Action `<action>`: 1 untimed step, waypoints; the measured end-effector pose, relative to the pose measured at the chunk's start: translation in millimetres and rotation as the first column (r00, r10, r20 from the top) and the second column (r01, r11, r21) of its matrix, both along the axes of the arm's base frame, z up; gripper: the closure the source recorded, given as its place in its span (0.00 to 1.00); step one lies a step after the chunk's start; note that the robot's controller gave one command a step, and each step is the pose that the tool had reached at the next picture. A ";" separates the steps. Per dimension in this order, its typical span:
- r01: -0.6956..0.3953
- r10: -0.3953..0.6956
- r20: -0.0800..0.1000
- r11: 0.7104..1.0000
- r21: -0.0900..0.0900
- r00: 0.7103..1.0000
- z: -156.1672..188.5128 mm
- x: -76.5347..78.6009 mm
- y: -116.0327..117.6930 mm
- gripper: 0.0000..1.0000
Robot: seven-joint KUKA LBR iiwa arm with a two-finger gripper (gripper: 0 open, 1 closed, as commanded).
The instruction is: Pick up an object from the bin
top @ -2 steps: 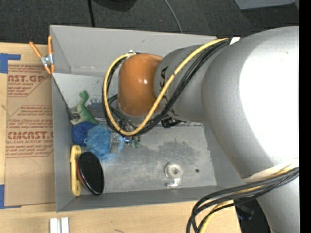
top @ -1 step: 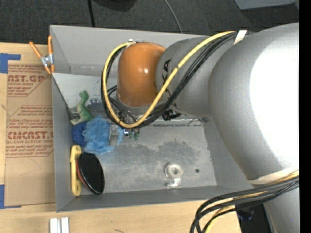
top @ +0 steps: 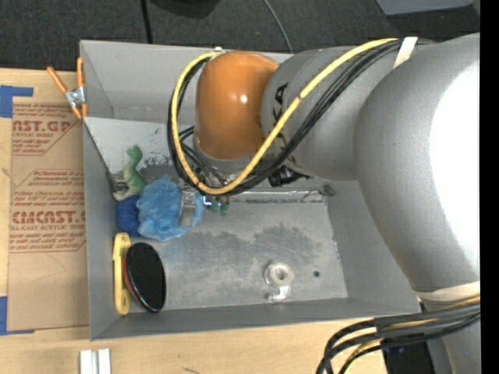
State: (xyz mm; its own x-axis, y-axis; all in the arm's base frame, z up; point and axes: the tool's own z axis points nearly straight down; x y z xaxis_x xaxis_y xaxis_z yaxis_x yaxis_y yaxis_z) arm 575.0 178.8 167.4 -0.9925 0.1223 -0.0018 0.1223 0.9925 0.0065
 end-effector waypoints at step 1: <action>0.003 -0.003 0.005 1.000 0.000 1.000 35.5 3.0 -0.4 1.00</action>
Offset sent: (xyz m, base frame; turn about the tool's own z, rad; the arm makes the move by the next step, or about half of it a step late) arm 0.0152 0.0078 -0.0974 0.0340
